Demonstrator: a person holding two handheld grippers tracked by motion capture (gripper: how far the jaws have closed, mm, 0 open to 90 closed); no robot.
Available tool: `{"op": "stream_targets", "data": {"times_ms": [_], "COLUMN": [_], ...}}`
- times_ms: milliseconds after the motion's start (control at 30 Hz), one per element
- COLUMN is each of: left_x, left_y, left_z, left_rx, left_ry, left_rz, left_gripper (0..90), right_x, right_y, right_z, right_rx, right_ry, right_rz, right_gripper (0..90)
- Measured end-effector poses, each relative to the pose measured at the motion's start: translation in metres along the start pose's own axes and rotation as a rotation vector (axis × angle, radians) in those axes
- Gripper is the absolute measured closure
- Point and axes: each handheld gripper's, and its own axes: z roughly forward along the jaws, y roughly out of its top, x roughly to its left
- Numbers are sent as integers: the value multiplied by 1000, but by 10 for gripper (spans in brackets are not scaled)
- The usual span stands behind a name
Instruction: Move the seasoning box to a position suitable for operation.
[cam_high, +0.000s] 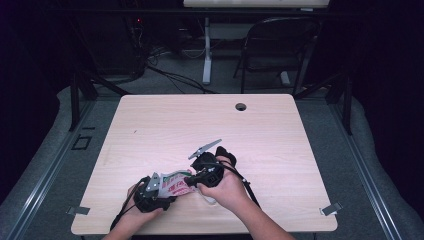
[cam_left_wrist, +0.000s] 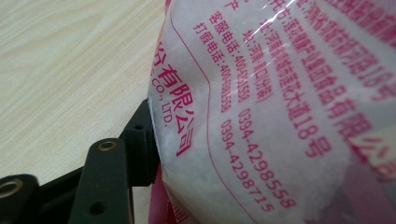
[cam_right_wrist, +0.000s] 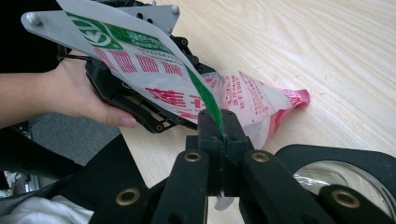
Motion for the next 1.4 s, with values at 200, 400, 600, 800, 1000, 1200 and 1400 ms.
{"op": "stream_targets", "data": {"times_ms": [200,400,600,800,1000,1200,1400], "left_x": [-1,-2,-3,-4,-4,-5,-7], "left_y": [0,0,2,3,4,6,8], "left_z": [0,-1,-3,-4,-7,-10,-11], "left_rx": [-2,0,9,12,-1,-9,-14], "left_ry": [8,15,13,13,25,32,41], "left_rz": [5,14,20,25,29,30,38], "left_gripper": [464,488,504,513,520,524,526], "right_x": [0,0,0,1,2,3,5], "right_y": [0,0,0,0,0,1,1], "right_z": [0,-1,-1,-3,-5,-9,-11], "right_rx": [-4,-5,-11,-14,-19,-25,-32], "right_ry": [2,-2,2,3,3,1,-2], "right_rz": [0,-5,-2,-3,-6,-15,-17], "right_gripper": [900,900,900,900,900,900,900]}}
